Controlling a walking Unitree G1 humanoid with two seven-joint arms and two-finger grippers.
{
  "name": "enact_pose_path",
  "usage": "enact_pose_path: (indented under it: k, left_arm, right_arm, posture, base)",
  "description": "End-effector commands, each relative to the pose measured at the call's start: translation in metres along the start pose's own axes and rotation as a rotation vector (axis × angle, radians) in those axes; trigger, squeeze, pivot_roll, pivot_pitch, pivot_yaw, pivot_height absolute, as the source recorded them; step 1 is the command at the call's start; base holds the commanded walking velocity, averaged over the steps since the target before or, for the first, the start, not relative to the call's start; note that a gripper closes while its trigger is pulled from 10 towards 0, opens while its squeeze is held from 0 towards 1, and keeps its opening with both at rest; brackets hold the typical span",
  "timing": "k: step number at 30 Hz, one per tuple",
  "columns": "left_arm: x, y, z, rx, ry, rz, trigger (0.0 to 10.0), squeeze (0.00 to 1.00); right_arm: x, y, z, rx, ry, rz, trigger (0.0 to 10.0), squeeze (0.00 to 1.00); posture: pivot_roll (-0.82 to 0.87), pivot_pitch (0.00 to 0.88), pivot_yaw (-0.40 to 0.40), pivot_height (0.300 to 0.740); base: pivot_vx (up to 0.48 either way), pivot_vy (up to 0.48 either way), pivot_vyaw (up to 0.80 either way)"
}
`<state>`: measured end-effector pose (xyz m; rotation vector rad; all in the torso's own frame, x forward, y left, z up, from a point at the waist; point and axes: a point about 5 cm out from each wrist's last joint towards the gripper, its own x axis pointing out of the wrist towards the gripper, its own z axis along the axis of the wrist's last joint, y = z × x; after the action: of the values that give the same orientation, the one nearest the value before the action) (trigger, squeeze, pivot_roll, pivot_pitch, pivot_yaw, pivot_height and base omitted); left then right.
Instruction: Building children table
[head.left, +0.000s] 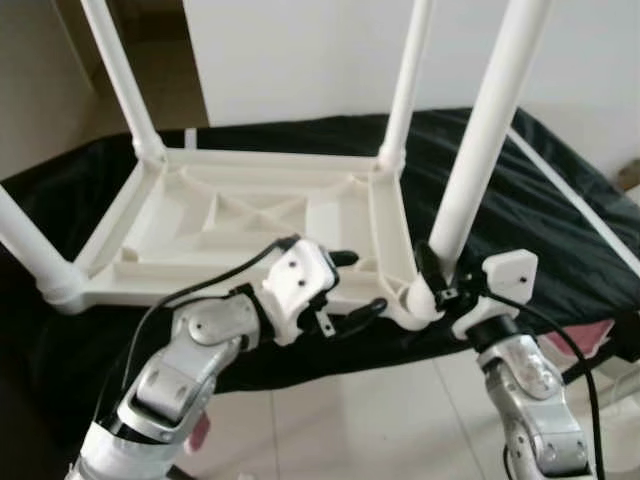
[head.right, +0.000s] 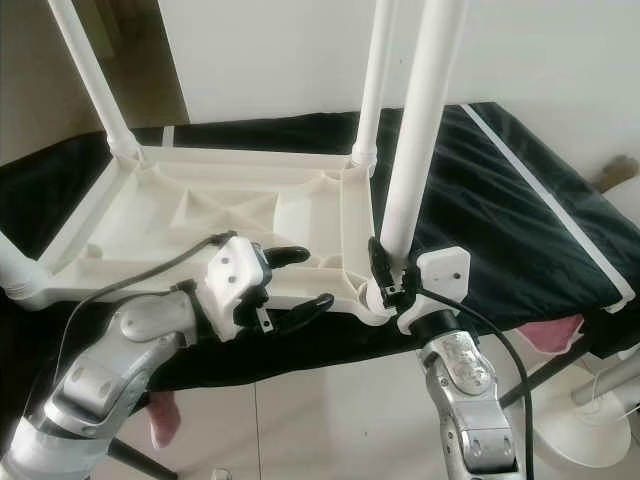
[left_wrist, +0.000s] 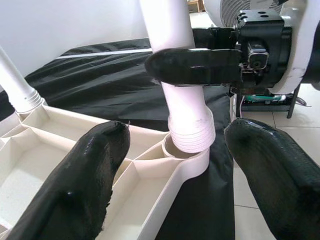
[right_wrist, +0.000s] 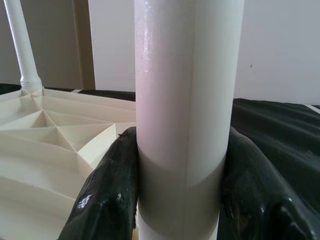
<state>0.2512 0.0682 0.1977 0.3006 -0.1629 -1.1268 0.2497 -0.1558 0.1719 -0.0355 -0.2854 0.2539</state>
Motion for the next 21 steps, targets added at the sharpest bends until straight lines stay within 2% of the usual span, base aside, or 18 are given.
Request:
enact_pose_path:
  k: [1, 5, 7, 12, 16, 19, 20, 21]
  left_arm:
    - [0.002, -0.003, -0.002, -0.004, 0.006, -0.064, 10.0, 0.00]
    - [0.002, -0.003, -0.002, 0.000, 0.007, -0.059, 10.0, 0.00]
    - [0.002, -0.003, -0.002, 0.000, 0.007, -0.059, 10.0, 0.00]
    - [0.002, -0.002, -0.001, 0.006, 0.009, -0.054, 10.0, 0.00]
    - [0.002, -0.002, -0.001, 0.008, 0.009, -0.052, 10.0, 0.00]
    - [0.001, -0.003, -0.001, 0.008, 0.009, -0.049, 10.0, 0.00]
    - [0.001, -0.003, -0.001, 0.007, 0.009, -0.047, 10.0, 0.00]
    - [0.001, -0.003, -0.001, 0.007, 0.009, -0.047, 10.0, 0.00]
  right_arm:
    - [-0.001, 0.003, -0.021, 0.031, 0.092, -0.002, 10.0, 0.00]
    - [0.010, 0.006, -0.022, 0.056, 0.085, 0.002, 10.0, 0.00]
    - [0.010, 0.006, -0.022, 0.056, 0.085, 0.002, 10.0, 0.00]
    - [0.020, 0.017, -0.022, 0.073, 0.058, 0.063, 10.0, 0.00]
    - [0.017, 0.020, -0.023, 0.073, 0.050, 0.088, 10.0, 0.00]
    - [0.008, 0.021, -0.025, 0.043, 0.043, 0.105, 10.0, 0.00]
    - [-0.003, 0.021, -0.030, 0.016, 0.050, 0.108, 10.0, 0.00]
    - [-0.003, 0.021, -0.030, 0.016, 0.050, 0.108, 10.0, 0.00]
  posture:
    - [0.00, 0.083, -0.004, 0.740]
    - [0.01, 0.080, -0.005, 0.740]
    - [0.01, 0.080, -0.005, 0.740]
    - [0.02, 0.080, -0.009, 0.740]
    - [0.02, 0.081, -0.011, 0.740]
    - [0.02, 0.083, -0.012, 0.740]
    - [0.02, 0.083, -0.012, 0.740]
    - [0.02, 0.083, -0.012, 0.740]
  base:
    - [0.000, 0.000, 0.00]
    - [0.000, 0.000, 0.00]
    - [0.000, 0.000, 0.00]
    - [0.000, 0.000, 0.00]
    - [0.000, 0.000, 0.00]
    - [0.000, 0.000, 0.00]
    - [0.000, 0.000, 0.00]
    - [0.000, 0.000, 0.00]
